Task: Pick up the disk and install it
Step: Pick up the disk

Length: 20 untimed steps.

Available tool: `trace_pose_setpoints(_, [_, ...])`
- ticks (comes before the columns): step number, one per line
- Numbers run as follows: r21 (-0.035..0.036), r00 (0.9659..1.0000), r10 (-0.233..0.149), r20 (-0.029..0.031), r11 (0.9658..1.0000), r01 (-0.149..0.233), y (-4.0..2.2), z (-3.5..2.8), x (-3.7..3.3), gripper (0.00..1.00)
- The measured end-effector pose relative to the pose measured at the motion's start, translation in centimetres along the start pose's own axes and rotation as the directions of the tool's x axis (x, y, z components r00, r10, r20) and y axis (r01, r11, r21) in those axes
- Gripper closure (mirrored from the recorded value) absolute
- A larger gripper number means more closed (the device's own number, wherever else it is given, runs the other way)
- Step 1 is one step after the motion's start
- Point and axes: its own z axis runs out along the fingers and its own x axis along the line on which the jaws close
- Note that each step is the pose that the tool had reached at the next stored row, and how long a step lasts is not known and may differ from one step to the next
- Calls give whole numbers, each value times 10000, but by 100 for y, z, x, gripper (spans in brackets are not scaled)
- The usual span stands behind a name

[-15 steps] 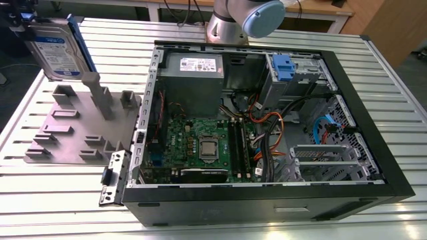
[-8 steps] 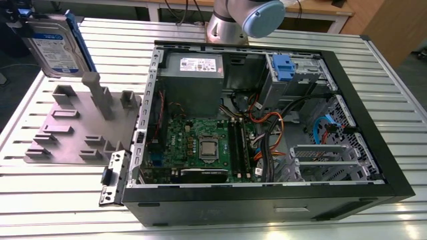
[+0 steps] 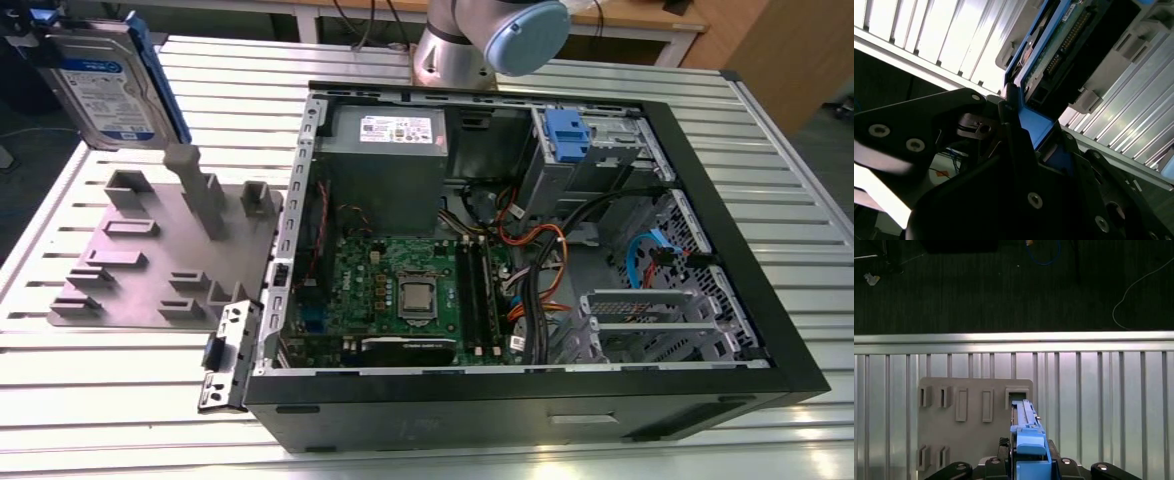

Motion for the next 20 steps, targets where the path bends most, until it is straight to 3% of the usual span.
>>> trace_pose_setpoints(11, [2, 10000, -4, 1, 10000, 4, 0, -100, 1, 63])
trace_pose_setpoints(20, [-1, 10000, -7, 0, 10000, 7, 0, -120, 1, 63])
